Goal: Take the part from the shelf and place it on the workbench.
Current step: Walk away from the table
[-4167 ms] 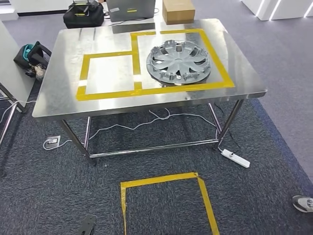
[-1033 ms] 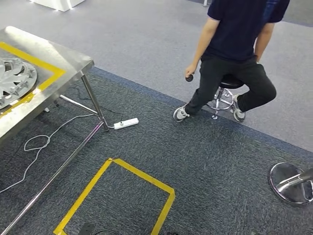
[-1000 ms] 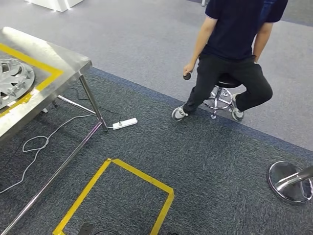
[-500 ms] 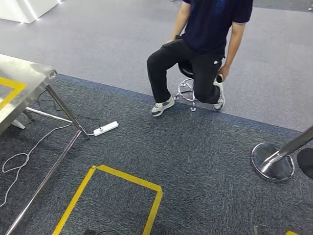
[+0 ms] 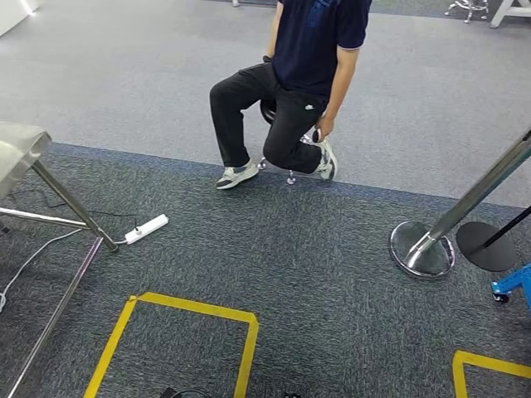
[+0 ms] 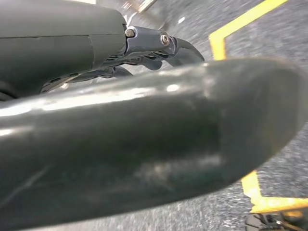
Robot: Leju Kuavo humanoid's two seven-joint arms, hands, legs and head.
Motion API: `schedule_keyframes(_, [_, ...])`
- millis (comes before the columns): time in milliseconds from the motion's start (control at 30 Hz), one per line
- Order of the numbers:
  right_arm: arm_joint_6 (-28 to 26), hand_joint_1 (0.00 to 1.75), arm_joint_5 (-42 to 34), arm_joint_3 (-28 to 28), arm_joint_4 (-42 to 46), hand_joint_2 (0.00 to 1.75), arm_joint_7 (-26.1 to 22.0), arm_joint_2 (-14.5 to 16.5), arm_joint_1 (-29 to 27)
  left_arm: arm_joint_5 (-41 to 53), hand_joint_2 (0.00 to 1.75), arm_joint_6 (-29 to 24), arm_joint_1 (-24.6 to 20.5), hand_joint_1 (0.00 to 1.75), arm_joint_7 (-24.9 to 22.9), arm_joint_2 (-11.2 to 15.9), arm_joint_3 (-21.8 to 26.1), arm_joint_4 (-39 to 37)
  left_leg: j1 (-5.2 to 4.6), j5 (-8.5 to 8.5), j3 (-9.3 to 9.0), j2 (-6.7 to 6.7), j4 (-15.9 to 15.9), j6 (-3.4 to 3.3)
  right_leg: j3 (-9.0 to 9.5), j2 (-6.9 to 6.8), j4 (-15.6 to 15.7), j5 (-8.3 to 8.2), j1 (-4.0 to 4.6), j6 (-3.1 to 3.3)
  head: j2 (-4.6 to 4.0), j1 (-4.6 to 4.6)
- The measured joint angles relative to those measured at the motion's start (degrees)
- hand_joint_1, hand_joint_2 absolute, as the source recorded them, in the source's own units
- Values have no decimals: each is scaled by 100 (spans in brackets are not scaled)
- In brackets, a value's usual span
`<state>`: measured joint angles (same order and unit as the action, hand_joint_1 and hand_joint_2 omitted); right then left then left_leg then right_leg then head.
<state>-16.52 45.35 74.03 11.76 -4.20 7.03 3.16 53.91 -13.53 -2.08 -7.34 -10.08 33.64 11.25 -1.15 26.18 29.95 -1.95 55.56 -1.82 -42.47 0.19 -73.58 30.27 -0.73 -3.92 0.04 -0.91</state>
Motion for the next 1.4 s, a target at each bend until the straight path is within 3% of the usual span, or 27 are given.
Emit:
schedule_keyframes(100, [-28,0,-48,98,7,0,-55,65,-18,92,0,73,-12,0,57,-13,-124,0,0,42,-30,-173,21,63,666,-200,1075,-407,-6,-20,0,2])
schedule_keyframes(167, [-26,0,-53,137,16,0,-101,99,3,139,0,127,-20,0,78,-11,-192,1,-21,71,-43,-249,50,119,890,-270,1442,-482,11,62,0,8])
schedule_keyframes(233, [-20,0,-31,175,23,0,-118,116,5,176,0,204,-34,0,89,-7,-253,1,-27,78,-49,-308,64,156,875,-184,1438,-495,24,177,0,13])
schedule_keyframes(300, [-12,0,-7,196,24,0,-119,129,-4,192,0,260,-47,0,90,-5,-300,0,-7,165,-25,-211,146,212,853,-104,1448,-519,13,253,0,19])
schedule_keyframes(367, [4,0,10,201,27,0,-117,138,9,195,0,284,-47,0,90,-5,-324,-1,23,497,196,21,644,274,824,-15,1461,-550,-1,313,0,33])
schedule_keyframes(433, [34,0,42,201,30,0,-106,138,27,181,0,311,-35,0,70,-4,-332,-2,43,881,583,134,1459,291,780,94,1461,-572,3,343,0,38])
schedule_keyframes(467, [53,0,69,201,31,0,-90,137,28,159,0,324,-27,0,50,-3,-332,-2,46,948,714,144,1722,286,764,155,1461,-582,5,347,0,38])
schedule_keyframes(500, [75,0,110,200,31,0,-70,137,25,125,0,330,-22,0,29,-2,-331,-2,48,892,747,151,1771,274,754,218,1461,-592,7,345,0,37])
schedule_keyframes(567, [129,0,212,191,31,0,-27,137,25,24,0,320,-20,0,7,-3,-321,-2,51,498,484,228,1214,237,749,348,1461,-615,2,323,0,37])
schedule_keyframes(633, [181,0,293,179,31,0,-1,132,42,-62,0,286,-25,0,5,-4,-298,-2,64,173,118,482,432,204,728,470,1449,-642,-3,278,0,35])
schedule_keyframes(700, [224,0,354,163,32,0,8,119,55,-126,0,252,-32,0,0,-4,-273,-2,56,111,-10,629,110,180,686,573,1457,-682,-21,209,0,33])
schedule_keyframes(767, [276,0,437,124,32,0,-21,103,44,-220,0,221,-40,0,-12,-9,-235,-2,41,74,-10,538,65,126,639,638,1482,-724,-51,135,0,32])
schedule_keyframes(833, [364,0,588,39,31,0,-99,67,45,-381,0,149,-59,0,-34,-37,-143,-2,40,20,-18,416,17,57,512,437,1290,-596,-42,101,0,19])
schedule_keyframes(900, [484,0,796,-93,31,0,-187,-19,96,-602,0,15,-82,0,-93,-89,9,-2,23,3,-15,264,1,17,212,136,624,-219,-19,76,0,2])
schedule_keyframes(967, [582,0,983,-238,31,0,-225,-128,162,-849,0,-126,-92,0,-156,-132,194,-2,3,4,-12,105,3,5,-62,38,-65,68,-16,39,0,-2])
schedule_keyframes(1000, [621,0,1067,-307,31,0,-214,-175,189,-965,0,-184,-98,0,-184,-147,296,-2,0,5,-12,39,4,4,-70,24,-151,65,-16,27,0,-4])
schedule_keyframes(1033, [652,0,1156,-381,31,0,-182,-217,222,-1073,0,-231,-106,0,-221,-162,399,-2,0,8,-15,-25,5,6,50,3,11,-42,-16,19,0,-3])
schedule_keyframes(1100, [692,0,1313,-541,32,0,-86,-264,336,-1230,0,-296,-126,0,-303,-193,604,-2,-5,23,-29,-139,13,30,517,-143,803,-343,-8,14,0,-5])
schedule_keyframes(1167, [727,0,1442,-708,31,0,5,-274,495,-1351,0,-351,-149,0,-352,-220,773,-2,-36,46,-30,-233,38,74,853,-281,1391,-499,2,65,0,5])
schedule_keyframes(1200, [745,0,1492,-786,31,0,40,-273,566,-1406,0,-381,-163,0,-363,-228,845,-2,-50,50,-28,-271,47,95,893,-299,1473,-496,12,103,0,13])
schedule_keyframes(1267, [771,0,1570,-918,30,0,97,-269,662,-1514,0,-439,-186,0,-358,-243,980,-1,-48,56,-24,-316,54,129,878,-203,1474,-525,14,181,0,19])
schedule_keyframes(1333, [774,0,1612,-1029,30,0,135,-264,738,-1701,0,-501,-202,0,-296,-263,1124,0,-22,200,46,-160,224,197,861,-121,1486,-549,-2,246,0,27])
schedule_keyframes(1400, [773,0,1606,-1105,31,0,142,-260,816,-1988,0,-561,-211,0,-171,-285,1318,-1,14,562,326,74,851,259,838,-26,1494,-573,-16,295,0,41])
